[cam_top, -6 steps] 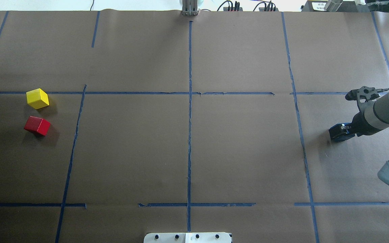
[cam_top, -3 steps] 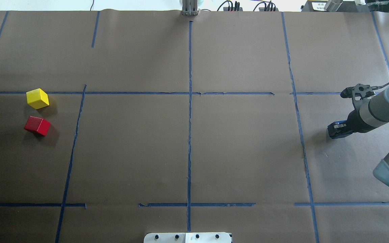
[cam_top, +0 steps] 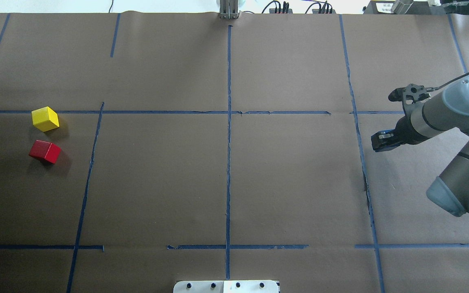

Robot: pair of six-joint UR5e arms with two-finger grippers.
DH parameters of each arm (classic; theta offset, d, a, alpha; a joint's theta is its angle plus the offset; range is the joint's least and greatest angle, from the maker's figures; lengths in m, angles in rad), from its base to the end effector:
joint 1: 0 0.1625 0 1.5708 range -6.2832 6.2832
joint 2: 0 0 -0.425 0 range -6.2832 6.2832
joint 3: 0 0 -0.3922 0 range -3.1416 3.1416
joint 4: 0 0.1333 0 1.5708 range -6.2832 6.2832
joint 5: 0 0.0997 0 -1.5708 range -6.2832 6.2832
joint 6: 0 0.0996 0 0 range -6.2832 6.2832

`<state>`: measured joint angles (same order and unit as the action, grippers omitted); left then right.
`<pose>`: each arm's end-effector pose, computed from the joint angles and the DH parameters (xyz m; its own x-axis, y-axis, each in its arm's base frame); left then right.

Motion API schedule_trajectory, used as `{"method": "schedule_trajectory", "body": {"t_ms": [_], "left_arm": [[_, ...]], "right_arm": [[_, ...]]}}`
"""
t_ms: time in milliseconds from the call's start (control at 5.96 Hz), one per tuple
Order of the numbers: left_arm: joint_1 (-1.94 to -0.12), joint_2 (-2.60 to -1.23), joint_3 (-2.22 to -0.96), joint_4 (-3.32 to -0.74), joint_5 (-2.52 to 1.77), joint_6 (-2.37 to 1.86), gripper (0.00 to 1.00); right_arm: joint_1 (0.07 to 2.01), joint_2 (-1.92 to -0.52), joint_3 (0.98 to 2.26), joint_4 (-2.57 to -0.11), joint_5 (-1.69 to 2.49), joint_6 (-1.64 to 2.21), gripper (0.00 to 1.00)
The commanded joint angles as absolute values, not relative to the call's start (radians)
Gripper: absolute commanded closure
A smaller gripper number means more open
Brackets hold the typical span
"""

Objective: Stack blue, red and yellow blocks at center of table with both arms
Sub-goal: 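Carry the blue cube with the right gripper to the table center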

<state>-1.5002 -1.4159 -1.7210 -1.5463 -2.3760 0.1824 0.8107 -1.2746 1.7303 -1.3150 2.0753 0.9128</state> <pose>-0.0314 -0.4276 0.6562 0.6684 0.2083 -0.7140 -0.1950 0.9755 0.1020 -0.3577 -0.4998 0.3973 0.6679 -0.0744 0.7405 -0.0108 0.9939 0.1096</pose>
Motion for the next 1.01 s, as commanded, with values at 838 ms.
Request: {"method": "schedule_trajectory", "body": {"t_ms": [838], "left_arm": [[-1.5,-1.416,-1.721,-1.546,-2.376,0.181,0.0]], "right_arm": [[0.505,-0.631,1.269,-1.465,1.832,1.275,0.89]]}}
